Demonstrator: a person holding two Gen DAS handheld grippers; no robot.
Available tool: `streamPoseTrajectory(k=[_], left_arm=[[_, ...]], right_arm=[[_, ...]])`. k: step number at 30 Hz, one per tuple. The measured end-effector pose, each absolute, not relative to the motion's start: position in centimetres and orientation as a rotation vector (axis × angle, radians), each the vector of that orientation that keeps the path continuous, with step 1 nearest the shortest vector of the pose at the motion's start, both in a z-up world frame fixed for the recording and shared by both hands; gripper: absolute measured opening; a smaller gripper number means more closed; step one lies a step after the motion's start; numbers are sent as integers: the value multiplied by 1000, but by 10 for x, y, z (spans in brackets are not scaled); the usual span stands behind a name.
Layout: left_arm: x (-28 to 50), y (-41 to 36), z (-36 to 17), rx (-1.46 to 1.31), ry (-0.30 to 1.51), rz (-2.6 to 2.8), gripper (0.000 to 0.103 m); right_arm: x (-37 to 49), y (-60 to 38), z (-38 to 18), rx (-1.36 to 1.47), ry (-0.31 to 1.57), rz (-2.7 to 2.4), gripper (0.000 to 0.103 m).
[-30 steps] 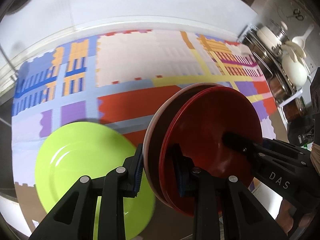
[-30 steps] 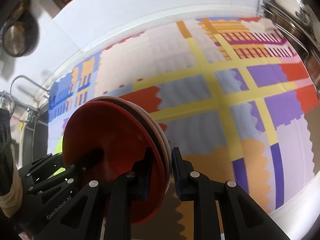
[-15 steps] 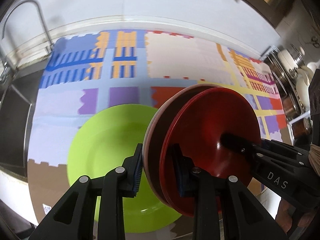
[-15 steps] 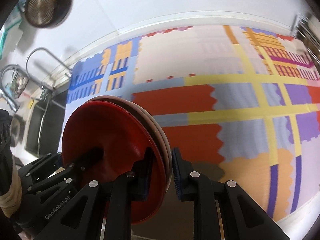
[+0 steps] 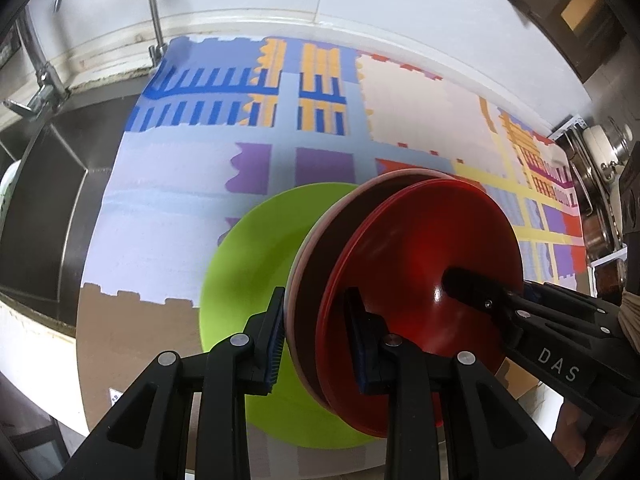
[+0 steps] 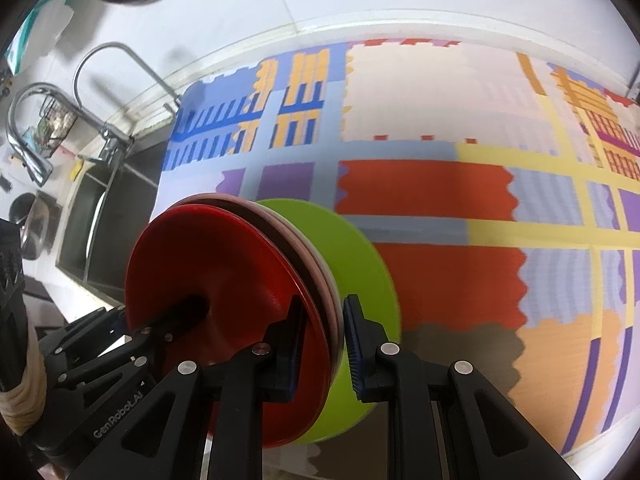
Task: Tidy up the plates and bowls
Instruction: 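Carry the bowl stack with both tools over the green plate, then lower the bowl stack onto the green plate and open both tools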
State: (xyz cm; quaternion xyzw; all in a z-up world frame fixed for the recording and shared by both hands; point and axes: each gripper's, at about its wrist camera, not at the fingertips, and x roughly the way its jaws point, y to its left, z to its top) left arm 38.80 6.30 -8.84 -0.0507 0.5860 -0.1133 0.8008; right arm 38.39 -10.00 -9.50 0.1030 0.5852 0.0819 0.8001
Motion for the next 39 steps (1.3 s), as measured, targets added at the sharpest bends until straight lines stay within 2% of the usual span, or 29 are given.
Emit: streamPoseTrajectory(k=[25, 30, 35, 38, 39], left_arm=[[398, 72, -114, -114, 1318, -264, 29], [398, 75, -113, -113, 1298, -271, 37], [391, 77, -103, -74, 1240, -251, 41], [380, 80, -89, -59, 1168, -223, 46], [377, 81, -85, -55, 1149, -219, 49]], right_arm=[[394, -85, -116, 214, 1349, 169, 21], [394, -86, -114, 203, 1332, 175, 21], [391, -85, -112, 190, 1303, 173, 22], [385, -86, -103, 170, 1243, 151, 34], [380, -87, -98, 158, 1214, 142, 34]])
